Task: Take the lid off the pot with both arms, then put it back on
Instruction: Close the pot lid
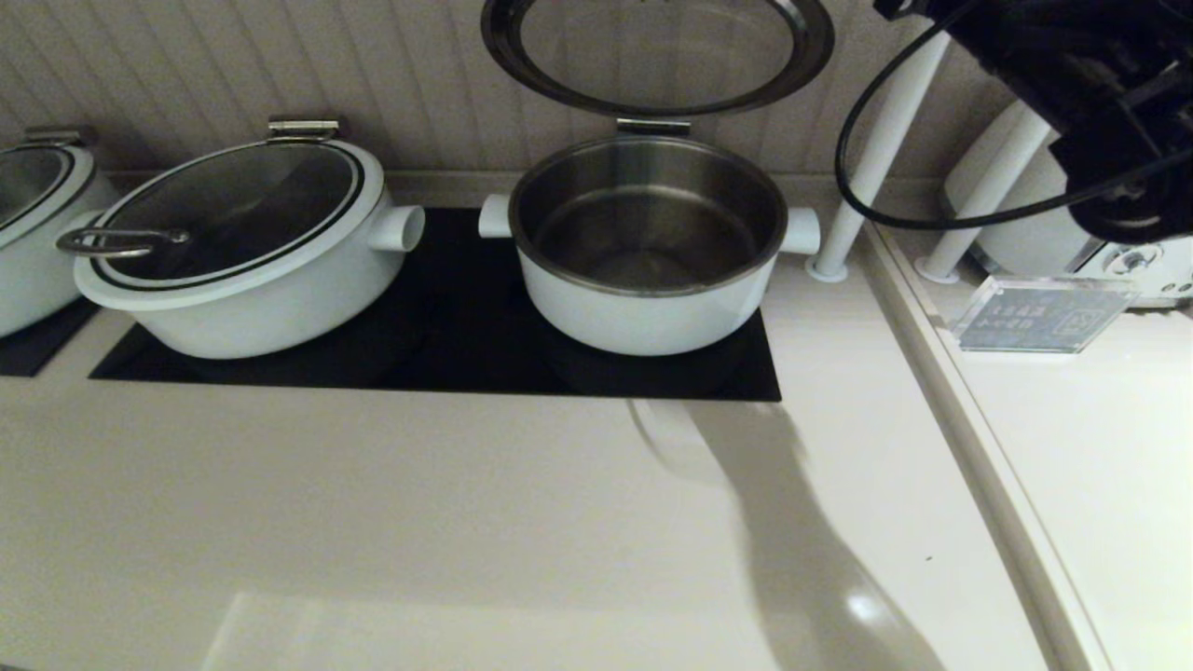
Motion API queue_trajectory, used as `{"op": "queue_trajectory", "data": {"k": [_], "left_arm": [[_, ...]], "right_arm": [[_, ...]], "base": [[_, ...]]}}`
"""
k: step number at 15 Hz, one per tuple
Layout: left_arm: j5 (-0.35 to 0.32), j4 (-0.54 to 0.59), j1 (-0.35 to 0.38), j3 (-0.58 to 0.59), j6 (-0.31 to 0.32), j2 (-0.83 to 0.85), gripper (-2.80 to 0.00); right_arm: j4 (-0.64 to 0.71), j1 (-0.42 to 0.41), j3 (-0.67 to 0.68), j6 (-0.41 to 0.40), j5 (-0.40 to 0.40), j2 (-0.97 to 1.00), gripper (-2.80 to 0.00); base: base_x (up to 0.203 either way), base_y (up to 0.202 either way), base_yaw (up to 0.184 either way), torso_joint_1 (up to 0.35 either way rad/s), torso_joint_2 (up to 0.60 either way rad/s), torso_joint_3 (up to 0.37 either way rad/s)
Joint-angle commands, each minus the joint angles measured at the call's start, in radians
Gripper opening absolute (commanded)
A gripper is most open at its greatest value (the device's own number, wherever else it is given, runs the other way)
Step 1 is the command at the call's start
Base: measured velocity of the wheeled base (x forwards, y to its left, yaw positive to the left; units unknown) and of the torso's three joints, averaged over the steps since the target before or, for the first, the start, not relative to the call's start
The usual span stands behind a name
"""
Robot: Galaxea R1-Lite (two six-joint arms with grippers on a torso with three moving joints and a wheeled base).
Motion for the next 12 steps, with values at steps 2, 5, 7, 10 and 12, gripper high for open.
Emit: {"op": "queue_trajectory", "data": {"k": [2,5,7,10,12], "left_arm": [[0.000,-0.001,0.000,0.000,-0.001,0.000,-2.80],[0.000,-0.001,0.000,0.000,-0.001,0.000,-2.80],[0.000,-0.001,0.000,0.000,-0.001,0.000,-2.80],[0.000,-0.001,0.000,0.000,-0.001,0.000,-2.80],[0.000,-0.001,0.000,0.000,-0.001,0.000,-2.80]], "right_arm": [[-0.010,0.001,-0.046,0.000,0.002,0.070,-2.80],[-0.010,-0.006,-0.133,0.001,0.004,0.133,-2.80],[-0.010,-0.012,-0.150,0.001,0.006,0.156,-2.80],[-0.013,-0.013,-0.152,0.001,0.010,0.184,-2.80],[-0.014,-0.013,-0.150,0.000,0.012,0.199,-2.80]], "base": [[0.000,0.000,0.000,0.000,0.00,0.000],[0.000,0.000,0.000,0.000,0.00,0.000],[0.000,0.000,0.000,0.000,0.00,0.000],[0.000,0.000,0.000,0.000,0.00,0.000],[0.000,0.000,0.000,0.000,0.00,0.000]]}}
